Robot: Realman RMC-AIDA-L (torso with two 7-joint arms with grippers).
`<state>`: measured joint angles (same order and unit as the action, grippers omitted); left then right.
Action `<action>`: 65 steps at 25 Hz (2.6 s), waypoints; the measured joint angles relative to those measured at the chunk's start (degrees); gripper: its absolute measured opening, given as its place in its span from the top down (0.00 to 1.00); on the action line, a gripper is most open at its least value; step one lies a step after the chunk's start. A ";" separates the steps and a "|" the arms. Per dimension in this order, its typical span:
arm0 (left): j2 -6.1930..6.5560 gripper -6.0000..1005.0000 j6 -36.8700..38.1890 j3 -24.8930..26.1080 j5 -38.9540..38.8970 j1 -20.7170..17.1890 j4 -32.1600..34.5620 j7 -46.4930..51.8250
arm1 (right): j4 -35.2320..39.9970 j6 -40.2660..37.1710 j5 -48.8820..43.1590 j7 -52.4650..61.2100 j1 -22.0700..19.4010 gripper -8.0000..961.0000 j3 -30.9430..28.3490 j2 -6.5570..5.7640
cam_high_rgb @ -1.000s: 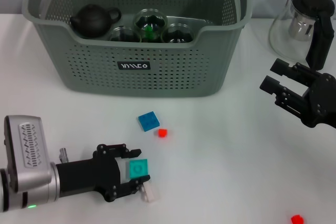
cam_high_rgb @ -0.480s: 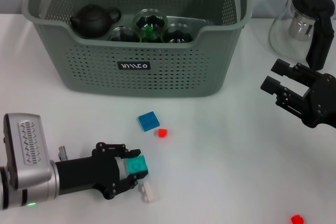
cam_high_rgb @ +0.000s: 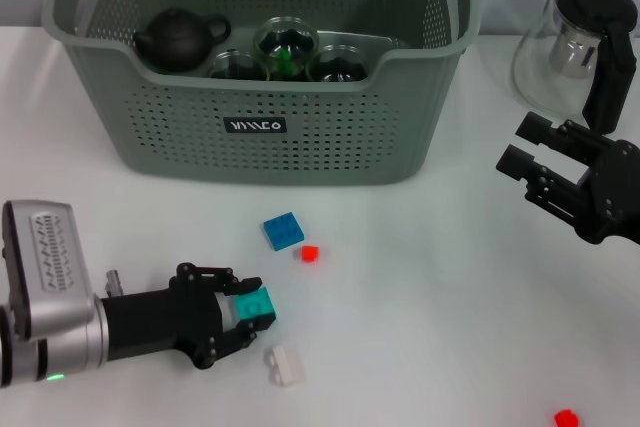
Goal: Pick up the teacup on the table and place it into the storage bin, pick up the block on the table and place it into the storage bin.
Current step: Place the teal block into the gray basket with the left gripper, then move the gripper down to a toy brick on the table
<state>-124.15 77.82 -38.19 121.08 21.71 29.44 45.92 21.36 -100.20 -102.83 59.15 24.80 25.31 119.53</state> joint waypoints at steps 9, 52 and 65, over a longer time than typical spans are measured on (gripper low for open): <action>1.34 0.57 17.66 7.24 -2.39 0.70 6.52 9.61 | 0.00 -0.01 0.00 0.00 0.18 0.40 0.00 -0.01; 0.90 0.18 1.82 -8.95 -32.41 3.67 25.04 32.83 | 0.60 -0.71 0.18 1.45 0.55 0.40 -0.69 -0.08; 0.03 0.11 11.90 1.99 -14.24 -5.35 3.44 -4.65 | 0.55 -0.39 0.18 1.49 0.57 0.40 -0.80 -0.18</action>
<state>-124.12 89.73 -36.20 106.84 16.36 32.88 41.27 21.90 -100.59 -102.65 60.64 25.37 24.51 119.35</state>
